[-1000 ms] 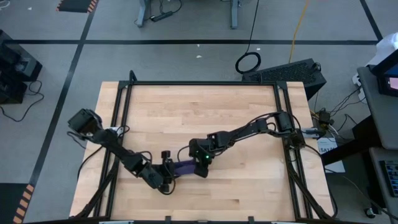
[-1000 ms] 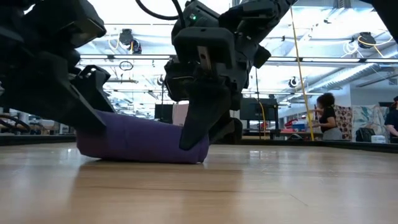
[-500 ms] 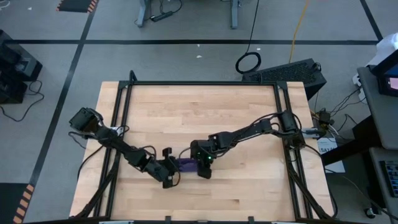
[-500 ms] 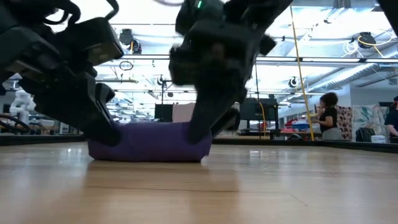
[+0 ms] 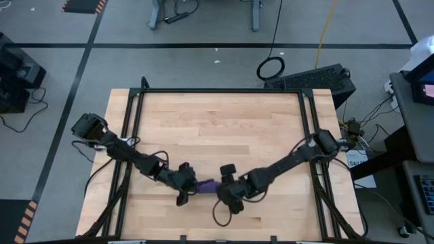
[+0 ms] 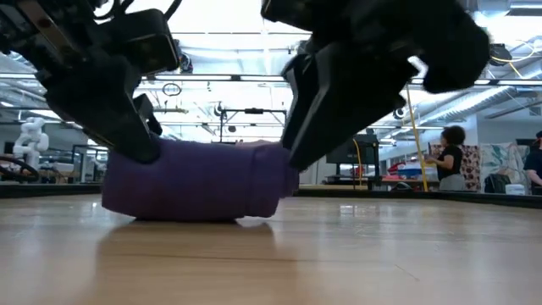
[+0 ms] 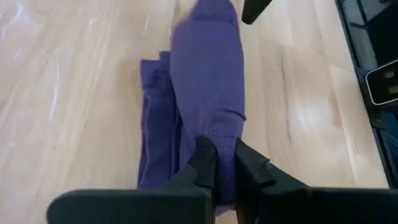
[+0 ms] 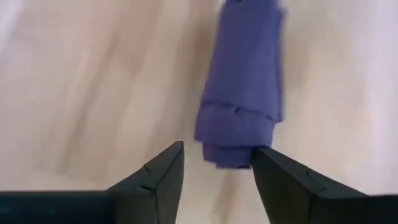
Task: Roll towel into tight, uniform cylinder
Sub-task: Roll the purple towel on the table
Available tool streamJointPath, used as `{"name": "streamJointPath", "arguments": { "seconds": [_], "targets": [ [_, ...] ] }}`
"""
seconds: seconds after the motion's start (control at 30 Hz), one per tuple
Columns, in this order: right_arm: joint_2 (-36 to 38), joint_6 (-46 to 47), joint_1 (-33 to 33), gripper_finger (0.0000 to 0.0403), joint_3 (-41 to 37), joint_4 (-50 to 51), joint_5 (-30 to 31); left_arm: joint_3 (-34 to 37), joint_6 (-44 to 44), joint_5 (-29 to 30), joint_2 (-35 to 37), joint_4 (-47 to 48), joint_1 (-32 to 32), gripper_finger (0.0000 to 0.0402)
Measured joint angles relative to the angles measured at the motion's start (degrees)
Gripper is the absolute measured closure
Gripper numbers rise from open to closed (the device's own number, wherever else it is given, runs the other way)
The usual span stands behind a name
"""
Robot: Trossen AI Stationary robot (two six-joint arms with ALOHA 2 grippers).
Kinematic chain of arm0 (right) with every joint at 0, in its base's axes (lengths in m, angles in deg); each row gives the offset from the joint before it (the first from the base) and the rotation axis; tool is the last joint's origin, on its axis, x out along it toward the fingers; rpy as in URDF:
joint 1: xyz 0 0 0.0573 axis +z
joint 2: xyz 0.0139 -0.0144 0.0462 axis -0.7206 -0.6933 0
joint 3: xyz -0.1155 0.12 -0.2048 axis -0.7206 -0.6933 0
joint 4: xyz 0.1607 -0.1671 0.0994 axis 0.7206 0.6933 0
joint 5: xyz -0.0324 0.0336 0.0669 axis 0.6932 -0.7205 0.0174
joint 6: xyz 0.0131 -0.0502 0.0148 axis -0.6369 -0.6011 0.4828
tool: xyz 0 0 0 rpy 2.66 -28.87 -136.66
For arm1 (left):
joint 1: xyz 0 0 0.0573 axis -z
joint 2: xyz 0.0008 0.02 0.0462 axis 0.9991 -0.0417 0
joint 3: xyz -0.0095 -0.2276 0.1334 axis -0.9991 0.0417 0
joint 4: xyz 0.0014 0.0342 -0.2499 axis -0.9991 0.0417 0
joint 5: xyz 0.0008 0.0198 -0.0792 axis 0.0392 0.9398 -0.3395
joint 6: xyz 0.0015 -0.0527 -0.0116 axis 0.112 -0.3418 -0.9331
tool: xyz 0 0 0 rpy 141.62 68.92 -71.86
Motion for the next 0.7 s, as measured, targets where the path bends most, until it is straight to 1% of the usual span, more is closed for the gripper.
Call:
{"name": "streamJointPath", "arguments": {
  "seconds": [0.07, 0.13, 0.23, 0.27, 0.37, 0.47, 0.63, 0.7],
  "targets": [
    [0.0, 0.1, 1.2, 0.0219, 0.0, -0.3, 5.4, 0.1, 0.0, -0.5, 0.0, 0.3, -0.6, 0.0376],
    [0.0, -0.8, 2.2, 0.0211, 0.0, -1.0, 9.2, 1.1, -0.1, -1.0, -0.2, -0.3, -1.5, 0.0376],
    [0.1, -2.9, 3.6, 0.0204, 0.0, -1.7, 12.8, 3.4, -2.2, -3.3, -0.4, -1.3, -3.1, 0.0377],
    [0.1, -3.7, 4.0, 0.0202, 0.0, -1.7, 13.6, 4.4, -2.8, -3.9, -0.4, -3.2, -3.5, 0.0377],
    [0.1, -6.7, 4.9, 0.0201, 0.0, -2.4, 14.8, 7.4, -3.0, -5.9, -0.4, -9.6, -4.7, 0.0377],
    [-0.2, -11.7, 5.2, 0.0202, 0.0, -6.1, 15.2, 9.7, -3.9, -7.6, -0.4, -15.9, -5.9, 0.0377],
    [-3.4, -17.1, 4.4, 0.0202, 0.1, -13.5, 15.0, 11.9, -5.6, -10.1, -0.4, -18.0, -7.7, 0.0377],
    [-4.7, -17.5, 3.7, 0.0202, 0.1, -13.5, 16.0, 12.7, -6.9, -10.5, -0.4, -18.0, -8.5, 0.0377]
  ]
}}
